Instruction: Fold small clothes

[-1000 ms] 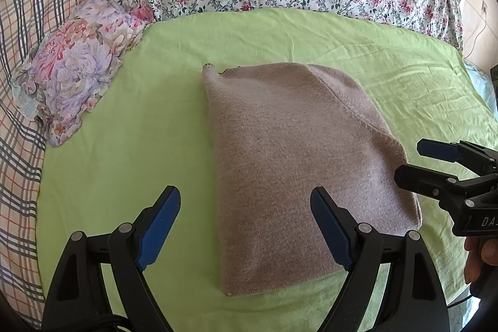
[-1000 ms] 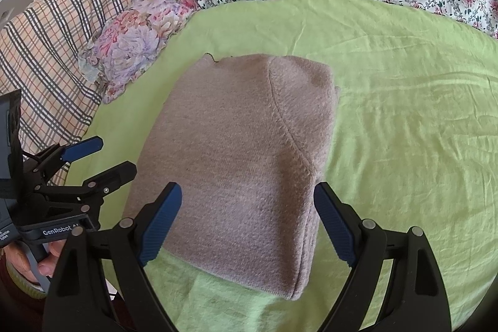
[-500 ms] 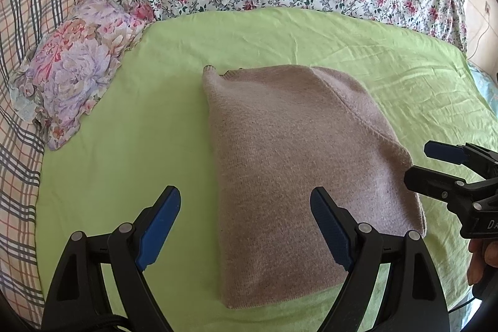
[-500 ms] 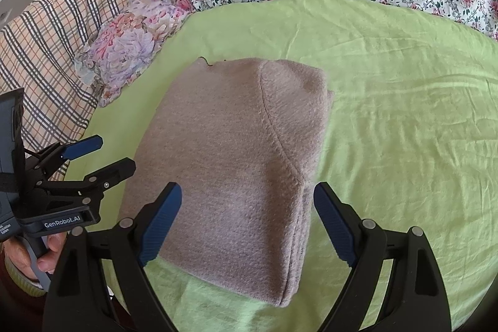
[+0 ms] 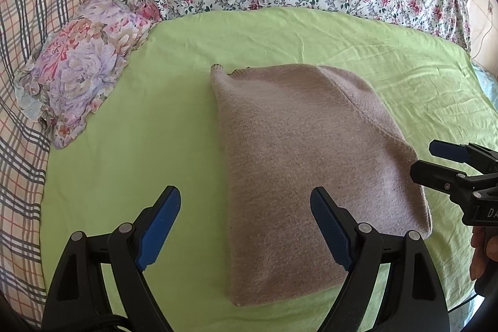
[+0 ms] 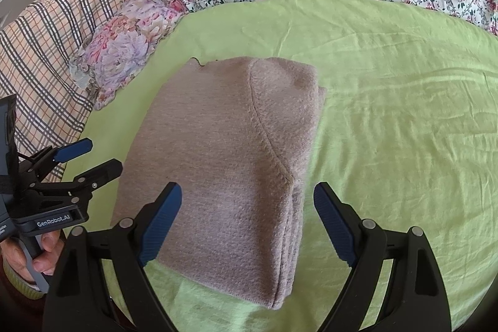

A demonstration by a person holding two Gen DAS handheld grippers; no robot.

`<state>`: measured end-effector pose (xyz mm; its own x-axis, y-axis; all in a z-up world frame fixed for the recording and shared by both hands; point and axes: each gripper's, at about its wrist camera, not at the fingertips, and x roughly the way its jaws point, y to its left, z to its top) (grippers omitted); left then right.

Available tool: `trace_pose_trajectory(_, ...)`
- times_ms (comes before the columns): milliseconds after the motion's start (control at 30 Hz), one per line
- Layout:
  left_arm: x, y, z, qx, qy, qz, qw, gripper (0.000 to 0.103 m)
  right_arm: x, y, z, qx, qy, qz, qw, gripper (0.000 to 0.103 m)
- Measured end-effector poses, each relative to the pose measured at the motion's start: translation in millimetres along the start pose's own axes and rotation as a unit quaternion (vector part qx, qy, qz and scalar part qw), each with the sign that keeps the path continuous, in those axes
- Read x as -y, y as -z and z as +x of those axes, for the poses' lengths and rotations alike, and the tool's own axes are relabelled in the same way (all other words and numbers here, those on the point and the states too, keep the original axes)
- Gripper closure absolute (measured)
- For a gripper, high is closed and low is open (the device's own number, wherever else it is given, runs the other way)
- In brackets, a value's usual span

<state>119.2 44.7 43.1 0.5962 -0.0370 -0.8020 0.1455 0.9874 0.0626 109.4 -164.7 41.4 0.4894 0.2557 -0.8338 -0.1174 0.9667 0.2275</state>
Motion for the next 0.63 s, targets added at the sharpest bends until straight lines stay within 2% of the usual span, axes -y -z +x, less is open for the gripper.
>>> trace_pose_trajectory(633,0.5,1.9,-2.5,0.004,-0.006,-0.003,1.0000,0.017,4.3,-1.2,3.0,-0.001,-0.005,0.001,1.000,0.016)
